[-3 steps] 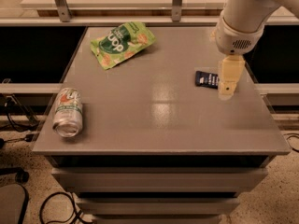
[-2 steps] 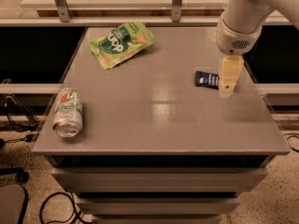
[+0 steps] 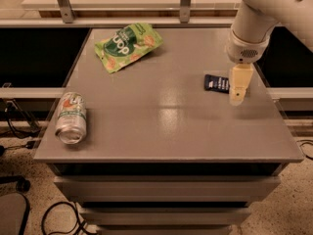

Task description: Move rxbar blueberry near 7up can

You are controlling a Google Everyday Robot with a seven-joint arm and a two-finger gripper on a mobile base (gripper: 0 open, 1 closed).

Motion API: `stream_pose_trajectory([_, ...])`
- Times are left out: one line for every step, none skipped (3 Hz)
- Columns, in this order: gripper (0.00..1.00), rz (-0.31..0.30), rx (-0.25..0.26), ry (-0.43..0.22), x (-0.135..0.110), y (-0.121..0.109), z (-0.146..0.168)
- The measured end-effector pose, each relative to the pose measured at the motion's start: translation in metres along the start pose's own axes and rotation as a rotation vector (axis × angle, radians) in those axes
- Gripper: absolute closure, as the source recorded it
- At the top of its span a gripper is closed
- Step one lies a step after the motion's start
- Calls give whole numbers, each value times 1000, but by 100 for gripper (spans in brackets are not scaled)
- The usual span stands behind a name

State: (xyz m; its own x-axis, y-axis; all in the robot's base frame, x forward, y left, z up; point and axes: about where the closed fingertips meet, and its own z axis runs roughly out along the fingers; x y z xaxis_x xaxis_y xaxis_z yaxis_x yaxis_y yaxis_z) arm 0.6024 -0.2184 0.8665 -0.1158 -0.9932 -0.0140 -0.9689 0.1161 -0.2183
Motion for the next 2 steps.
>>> stream_pose_trajectory([0,12,-25,9,6,1,18])
stream_pose_trajectory([0,7,-45,10,7,6,32])
